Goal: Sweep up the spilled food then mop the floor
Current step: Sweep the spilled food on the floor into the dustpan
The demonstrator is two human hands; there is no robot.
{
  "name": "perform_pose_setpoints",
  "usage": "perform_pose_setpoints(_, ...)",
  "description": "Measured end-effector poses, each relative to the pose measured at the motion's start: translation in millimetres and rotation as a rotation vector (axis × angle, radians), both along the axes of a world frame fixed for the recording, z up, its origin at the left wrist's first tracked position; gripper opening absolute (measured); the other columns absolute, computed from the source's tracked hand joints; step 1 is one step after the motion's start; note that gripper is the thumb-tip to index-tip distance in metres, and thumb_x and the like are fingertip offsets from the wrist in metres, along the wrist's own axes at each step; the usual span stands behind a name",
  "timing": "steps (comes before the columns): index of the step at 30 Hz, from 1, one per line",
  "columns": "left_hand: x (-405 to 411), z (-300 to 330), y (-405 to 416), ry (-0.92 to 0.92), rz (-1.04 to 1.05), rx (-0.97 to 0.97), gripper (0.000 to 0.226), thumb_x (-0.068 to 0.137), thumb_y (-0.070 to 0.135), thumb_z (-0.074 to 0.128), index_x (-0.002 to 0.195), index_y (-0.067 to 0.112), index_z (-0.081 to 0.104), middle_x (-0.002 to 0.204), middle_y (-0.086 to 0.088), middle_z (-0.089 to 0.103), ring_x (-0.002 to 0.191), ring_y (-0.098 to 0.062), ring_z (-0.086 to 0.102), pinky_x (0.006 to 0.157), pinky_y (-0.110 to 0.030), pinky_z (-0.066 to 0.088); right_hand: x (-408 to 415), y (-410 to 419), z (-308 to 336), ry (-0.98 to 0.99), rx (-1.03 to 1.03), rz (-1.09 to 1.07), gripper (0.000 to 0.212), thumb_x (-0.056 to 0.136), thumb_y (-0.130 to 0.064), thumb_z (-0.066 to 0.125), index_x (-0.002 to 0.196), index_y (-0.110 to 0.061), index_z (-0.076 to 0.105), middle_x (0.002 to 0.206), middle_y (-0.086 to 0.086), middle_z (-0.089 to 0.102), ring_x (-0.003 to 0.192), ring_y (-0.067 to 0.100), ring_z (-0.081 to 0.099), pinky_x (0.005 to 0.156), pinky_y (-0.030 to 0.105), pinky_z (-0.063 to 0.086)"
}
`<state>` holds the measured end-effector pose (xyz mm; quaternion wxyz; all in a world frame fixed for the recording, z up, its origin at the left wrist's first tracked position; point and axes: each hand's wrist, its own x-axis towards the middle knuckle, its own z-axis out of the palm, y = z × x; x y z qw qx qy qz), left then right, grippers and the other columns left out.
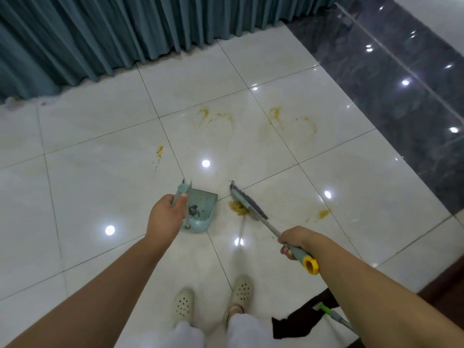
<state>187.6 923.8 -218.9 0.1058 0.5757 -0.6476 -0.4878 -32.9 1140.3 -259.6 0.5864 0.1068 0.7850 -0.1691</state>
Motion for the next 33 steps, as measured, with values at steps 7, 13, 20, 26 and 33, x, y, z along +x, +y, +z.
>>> perform_pose_setpoints(7, 31.0, 8.0, -25.5, -0.042, -0.215, 0.054, 0.042, 0.096, 0.040, 0.047, 0.083, 0.002, 0.059, 0.057, -0.002, 0.053, 0.046, -0.015, 0.043, 0.045, -0.024, 0.034, 26.0, -13.5, 11.2, -0.037, -0.058, -0.190, 0.013, 0.096, -0.010, 0.050, 0.093, 0.002, 0.048, 0.072, 0.017, 0.054, 0.024, 0.012, 0.041, 0.031, 0.014, 0.039)
perform_pose_setpoints(13, 36.6, 14.1, -34.3, -0.054, -0.354, 0.120, 0.043, 0.096, 0.036, 0.049, 0.088, -0.004, 0.059, 0.053, 0.000, 0.052, 0.038, -0.010, 0.040, 0.037, -0.020, 0.032, 22.2, -10.5, 26.3, 0.008, -0.094, -0.267, 0.014, 0.096, -0.009, 0.050, 0.086, 0.000, 0.047, 0.072, 0.016, 0.053, 0.025, 0.011, 0.039, 0.030, 0.014, 0.039)
perform_pose_setpoints(20, 35.9, 7.9, -32.1, -0.103, -0.499, 0.143, 0.041, 0.095, 0.039, 0.049, 0.088, 0.001, 0.060, 0.055, 0.000, 0.053, 0.041, -0.011, 0.041, 0.037, -0.018, 0.032, 19.9, -19.4, 11.8, 0.087, -0.058, -0.183, 0.016, 0.095, -0.008, 0.052, 0.084, 0.002, 0.048, 0.073, 0.018, 0.055, 0.044, 0.014, 0.042, 0.032, 0.015, 0.041)
perform_pose_setpoints(26, 35.3, 1.3, -42.0, -0.114, -0.509, 0.179, 0.040, 0.094, 0.043, 0.046, 0.088, 0.005, 0.058, 0.058, -0.003, 0.051, 0.043, -0.012, 0.038, 0.038, -0.019, 0.030, 40.8, -18.6, -22.9, 0.041, -0.005, -0.115, 0.014, 0.094, -0.009, 0.053, 0.089, 0.004, 0.050, 0.071, 0.017, 0.056, 0.044, 0.017, 0.045, 0.034, 0.017, 0.042)
perform_pose_setpoints(33, 39.6, -3.1, -47.4, -0.196, -0.636, 0.084, 0.040, 0.094, 0.049, 0.043, 0.084, 0.012, 0.055, 0.057, 0.001, 0.052, 0.047, -0.011, 0.043, 0.043, -0.021, 0.035, 70.4, -21.6, -25.2, -0.049, 0.024, -0.043, 0.019, 0.093, -0.013, 0.053, 0.104, 0.001, 0.049, 0.067, 0.013, 0.056, 0.040, 0.015, 0.046, 0.038, 0.017, 0.041)
